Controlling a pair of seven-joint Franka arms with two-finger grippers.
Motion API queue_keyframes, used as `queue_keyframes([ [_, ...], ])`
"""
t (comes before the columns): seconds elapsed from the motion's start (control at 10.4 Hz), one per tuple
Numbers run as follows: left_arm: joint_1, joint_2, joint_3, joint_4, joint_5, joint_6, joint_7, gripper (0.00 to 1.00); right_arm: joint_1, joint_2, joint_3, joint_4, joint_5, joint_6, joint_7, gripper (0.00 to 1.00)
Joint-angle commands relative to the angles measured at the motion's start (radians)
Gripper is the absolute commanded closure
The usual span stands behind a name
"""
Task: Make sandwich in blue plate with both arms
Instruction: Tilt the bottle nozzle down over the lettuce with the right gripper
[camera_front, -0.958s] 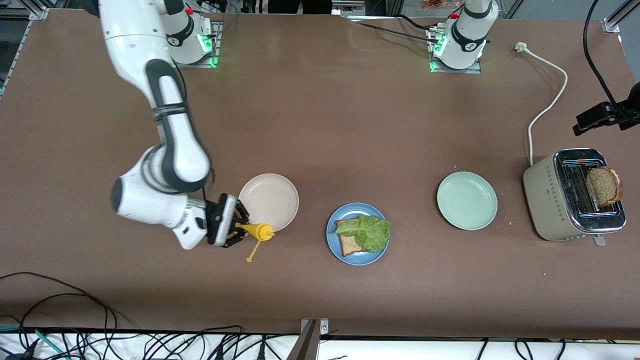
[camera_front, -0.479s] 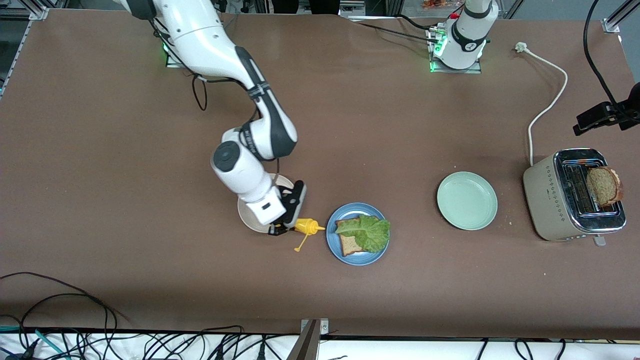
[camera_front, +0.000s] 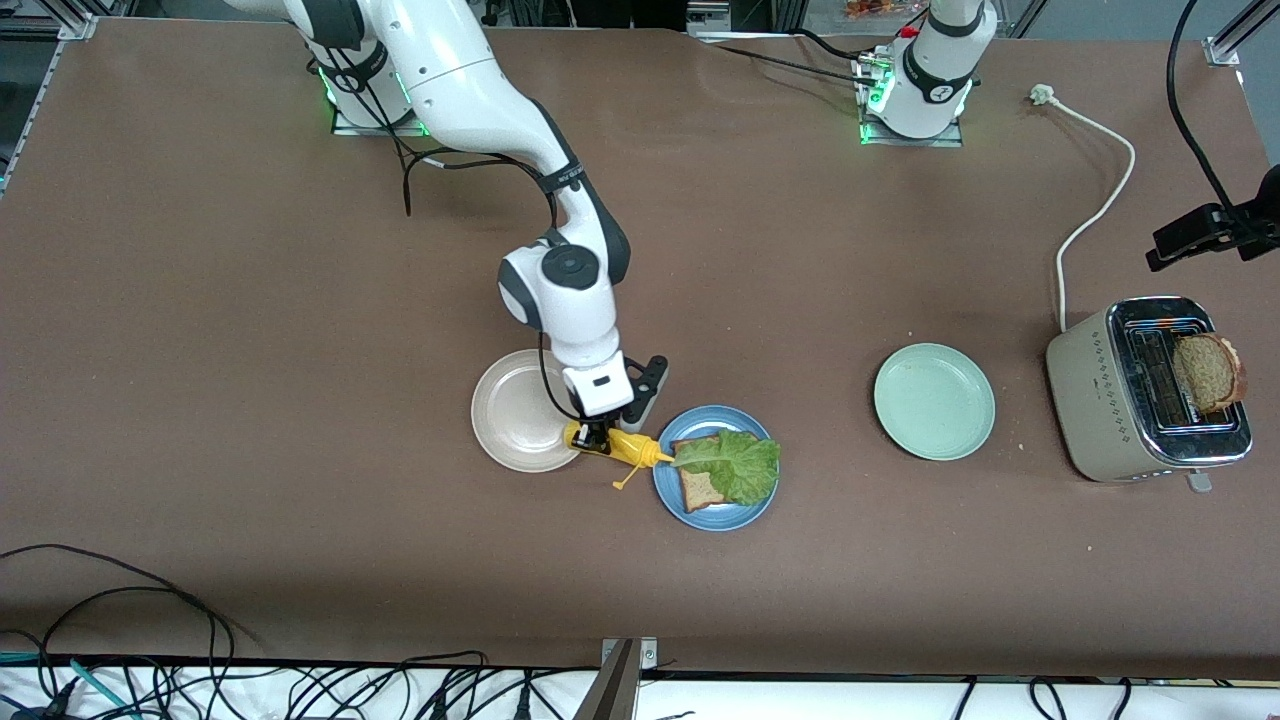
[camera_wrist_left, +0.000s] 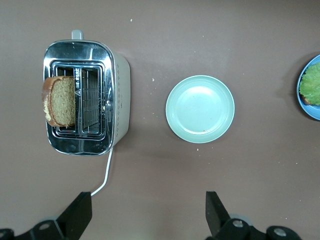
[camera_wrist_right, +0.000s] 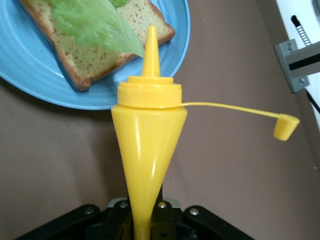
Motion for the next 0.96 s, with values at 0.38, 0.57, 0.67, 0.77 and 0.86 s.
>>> queue_keyframes([
  [0.38, 0.004, 0.014, -0.003, 0.032, -0.008, -0.014, -0.002, 0.0, 0.112, 0.016, -0.105, 0.023, -0.379, -0.106, 0.266, 1.0],
  [0.57, 0.004, 0.014, -0.003, 0.032, -0.006, -0.012, -0.002, 0.0, 0.118, 0.016, -0.102, 0.064, -0.467, -0.184, 0.262, 1.0],
  [0.67, 0.004, 0.014, -0.003, 0.032, -0.006, -0.014, -0.002, 0.0, 0.124, 0.017, -0.104, 0.075, -0.482, -0.202, 0.266, 1.0],
  [0.77, 0.004, 0.014, -0.003, 0.032, -0.005, -0.014, -0.002, 0.0, 0.133, 0.017, -0.113, 0.078, -0.484, -0.206, 0.269, 1.0],
  [0.86, 0.004, 0.014, -0.003, 0.034, -0.005, -0.012, -0.002, 0.0, 0.136, 0.017, -0.12, 0.096, -0.495, -0.213, 0.268, 1.0],
])
